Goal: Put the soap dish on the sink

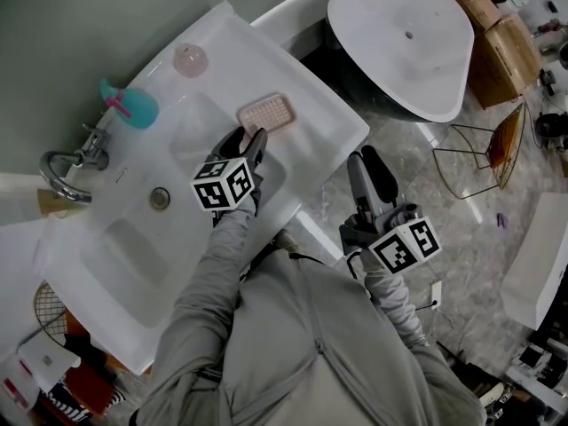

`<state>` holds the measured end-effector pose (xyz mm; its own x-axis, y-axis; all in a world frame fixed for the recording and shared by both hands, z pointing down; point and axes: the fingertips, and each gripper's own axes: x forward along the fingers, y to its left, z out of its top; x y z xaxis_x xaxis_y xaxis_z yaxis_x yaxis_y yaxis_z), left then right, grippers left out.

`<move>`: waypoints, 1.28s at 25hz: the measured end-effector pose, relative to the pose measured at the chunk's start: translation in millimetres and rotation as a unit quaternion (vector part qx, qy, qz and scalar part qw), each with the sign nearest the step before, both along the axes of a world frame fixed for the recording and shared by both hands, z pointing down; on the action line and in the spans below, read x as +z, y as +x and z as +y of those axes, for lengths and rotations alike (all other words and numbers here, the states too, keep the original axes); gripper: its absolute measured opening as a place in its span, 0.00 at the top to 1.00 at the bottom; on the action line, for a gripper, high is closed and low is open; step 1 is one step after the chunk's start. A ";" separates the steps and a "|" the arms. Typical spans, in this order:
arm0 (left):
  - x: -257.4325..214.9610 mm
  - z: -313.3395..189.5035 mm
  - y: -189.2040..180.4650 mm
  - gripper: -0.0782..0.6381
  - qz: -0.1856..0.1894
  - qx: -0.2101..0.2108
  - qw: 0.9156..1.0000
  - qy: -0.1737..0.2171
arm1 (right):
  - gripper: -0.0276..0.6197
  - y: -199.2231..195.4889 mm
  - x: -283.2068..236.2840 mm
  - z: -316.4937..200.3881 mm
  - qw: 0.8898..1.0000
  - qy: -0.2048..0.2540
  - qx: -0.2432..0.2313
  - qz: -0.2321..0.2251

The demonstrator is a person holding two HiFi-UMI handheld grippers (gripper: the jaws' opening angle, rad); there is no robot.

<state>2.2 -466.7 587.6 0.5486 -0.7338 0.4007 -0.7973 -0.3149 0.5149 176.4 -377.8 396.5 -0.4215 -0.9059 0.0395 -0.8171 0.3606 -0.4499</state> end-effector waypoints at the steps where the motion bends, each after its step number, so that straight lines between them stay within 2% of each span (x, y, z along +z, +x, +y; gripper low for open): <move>1: -1.0 -0.2 -0.1 0.56 0.000 0.000 1.000 0.001 | 0.78 0.2 -0.4 0.3 1.000 0.000 0.000 0.000; 13: -24.2 2.0 -22.4 0.55 -0.008 -0.023 0.999 0.028 | 0.78 -13.1 -6.0 -1.8 1.000 0.009 -0.020 -0.003; 21: -66.5 11.7 -47.7 0.55 -0.023 -0.049 0.995 0.084 | 0.78 -30.5 -13.0 -8.7 0.999 0.024 -0.043 0.003; 32: -141.2 47.5 -76.7 0.55 -0.044 -0.084 0.980 0.175 | 0.78 -52.0 -29.6 -6.4 0.996 0.051 -0.076 0.008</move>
<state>-74.6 -419.3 446.5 0.3832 -0.9115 0.1493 -0.8897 -0.3207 0.3250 124.4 -384.2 366.9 -0.5537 -0.8317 -0.0416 -0.7565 0.5232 -0.3925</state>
